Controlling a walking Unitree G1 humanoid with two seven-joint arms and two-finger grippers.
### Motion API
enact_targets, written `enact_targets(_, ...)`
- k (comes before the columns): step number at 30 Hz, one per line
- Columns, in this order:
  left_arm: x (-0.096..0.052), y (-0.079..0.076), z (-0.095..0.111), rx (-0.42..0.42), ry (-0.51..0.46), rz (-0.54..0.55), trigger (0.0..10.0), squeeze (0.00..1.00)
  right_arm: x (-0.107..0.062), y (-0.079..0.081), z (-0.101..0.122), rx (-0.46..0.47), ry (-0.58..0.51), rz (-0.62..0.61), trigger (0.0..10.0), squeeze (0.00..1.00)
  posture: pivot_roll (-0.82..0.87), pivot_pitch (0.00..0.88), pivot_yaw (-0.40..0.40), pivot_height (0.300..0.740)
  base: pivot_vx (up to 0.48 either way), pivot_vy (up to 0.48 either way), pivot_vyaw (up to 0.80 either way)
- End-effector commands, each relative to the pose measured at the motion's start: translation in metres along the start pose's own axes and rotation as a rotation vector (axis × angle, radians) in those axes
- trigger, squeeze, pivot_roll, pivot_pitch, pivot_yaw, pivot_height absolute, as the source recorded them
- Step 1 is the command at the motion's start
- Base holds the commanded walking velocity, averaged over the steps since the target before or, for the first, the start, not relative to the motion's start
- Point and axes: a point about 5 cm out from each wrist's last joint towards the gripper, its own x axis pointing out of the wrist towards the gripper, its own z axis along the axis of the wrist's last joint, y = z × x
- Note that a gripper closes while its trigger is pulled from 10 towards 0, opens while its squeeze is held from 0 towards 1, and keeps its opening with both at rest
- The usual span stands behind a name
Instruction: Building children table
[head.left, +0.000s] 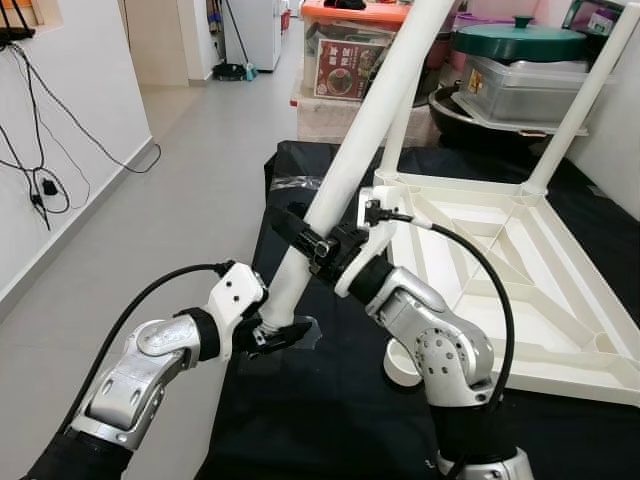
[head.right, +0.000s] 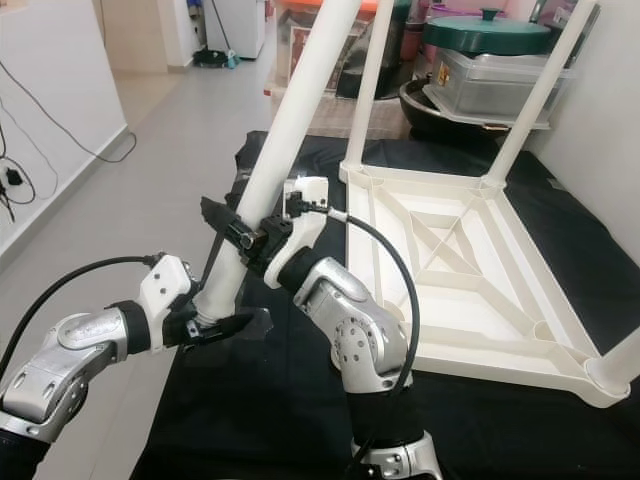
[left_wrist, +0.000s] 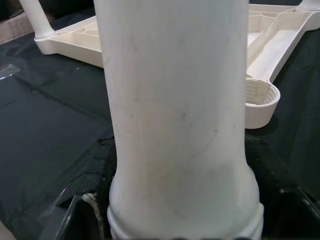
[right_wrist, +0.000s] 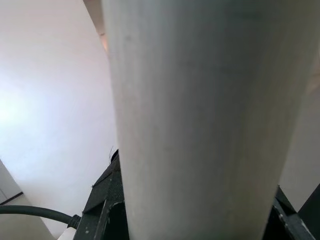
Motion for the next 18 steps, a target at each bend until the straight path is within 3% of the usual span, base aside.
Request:
enact_targets(1, 0.002, -0.008, 0.006, 0.047, -0.023, -0.063, 10.0, 0.86, -0.001, 0.003, 0.0, 0.005, -0.019, 0.01, 0.0, 0.0, -0.05, 0.0, -0.064, 0.74, 0.0, 0.0, 0.0)
enact_targets(2, 0.002, -0.005, 0.006, 0.042, -0.024, -0.046, 10.0, 0.86, -0.001, 0.002, 0.0, 0.006, -0.02, 0.01, 0.0, 0.0, -0.05, 0.0, -0.064, 0.74, 0.0, 0.0, 0.0)
enact_targets(3, 0.002, -0.003, 0.007, 0.026, -0.042, -0.03, 10.0, 1.0, -0.001, 0.002, 0.0, 0.007, -0.022, 0.01, 0.0, 0.0, -0.05, 0.0, -0.062, 0.74, 0.0, 0.0, 0.0)
enact_targets(7, -0.001, 0.007, 0.017, -0.029, -0.116, 0.029, 10.0, 1.0, -0.003, -0.001, 0.001, -0.005, -0.027, -0.004, 0.0, 0.0, -0.04, 0.0, -0.061, 0.74, 0.0, 0.0, 0.0)
enact_targets(11, -0.002, 0.008, 0.018, -0.035, -0.123, 0.035, 10.0, 1.0, -0.003, -0.002, 0.002, -0.008, -0.028, -0.007, 0.0, 0.0, -0.04, 0.0, -0.061, 0.74, 0.0, 0.0, 0.0)
enact_targets(17, -0.013, -0.005, 0.022, -0.119, -0.183, 0.013, 10.0, 1.0, -0.015, -0.037, 0.029, -0.136, -0.026, -0.102, 0.0, 0.0, -0.04, 0.0, -0.069, 0.74, 0.0, 0.0, 0.0)
enact_targets(18, -0.013, -0.005, 0.022, -0.119, -0.183, 0.013, 10.0, 1.0, -0.015, -0.037, 0.029, -0.136, -0.026, -0.102, 0.0, 0.0, -0.04, 0.0, -0.069, 0.74, 0.0, 0.0, 0.0)
